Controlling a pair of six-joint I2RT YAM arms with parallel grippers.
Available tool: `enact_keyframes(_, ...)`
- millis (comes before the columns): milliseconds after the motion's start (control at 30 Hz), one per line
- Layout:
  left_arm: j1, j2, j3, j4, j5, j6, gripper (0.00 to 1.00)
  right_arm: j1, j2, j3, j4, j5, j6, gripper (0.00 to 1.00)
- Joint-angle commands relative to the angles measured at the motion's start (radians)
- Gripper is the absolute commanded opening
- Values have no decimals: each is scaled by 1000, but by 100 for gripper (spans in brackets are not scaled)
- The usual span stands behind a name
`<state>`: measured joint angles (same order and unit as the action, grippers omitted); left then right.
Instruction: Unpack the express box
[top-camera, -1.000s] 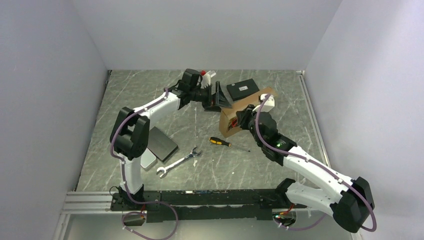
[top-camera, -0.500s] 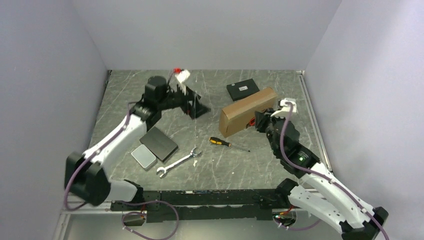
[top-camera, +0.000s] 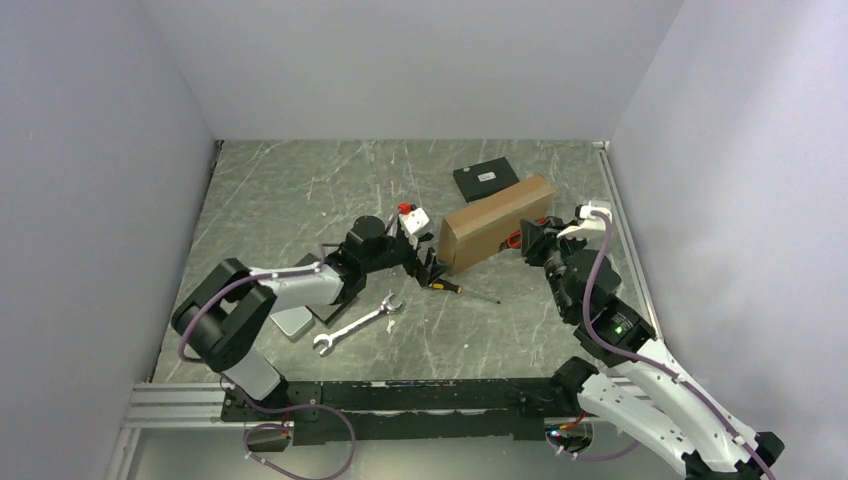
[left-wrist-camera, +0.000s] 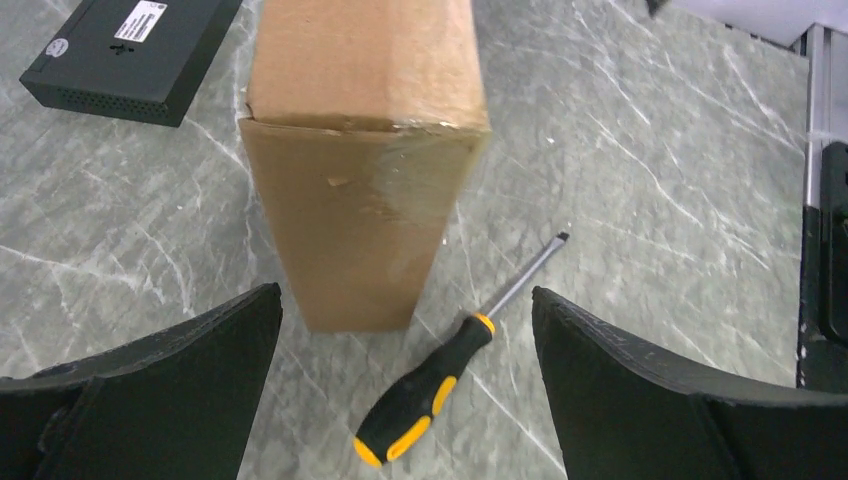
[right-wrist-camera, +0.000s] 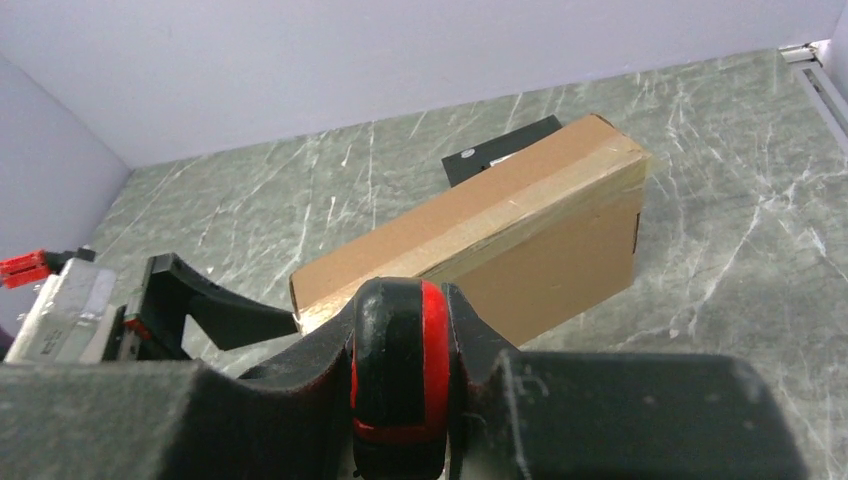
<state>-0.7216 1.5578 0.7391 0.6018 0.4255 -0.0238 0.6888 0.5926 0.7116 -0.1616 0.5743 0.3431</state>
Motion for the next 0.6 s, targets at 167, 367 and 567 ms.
enact_keyframes(167,-3,173,64,340,-4,-159,99,-2,-21,38,59,-12,-13,0)
enact_keyframes(367,0,253,74,444,-14,-206,99,-2,75,51,237,-266,-146,0)
enact_keyframes(567,1,270,85,461,-37,-199,94,0,218,145,320,-351,-223,0)
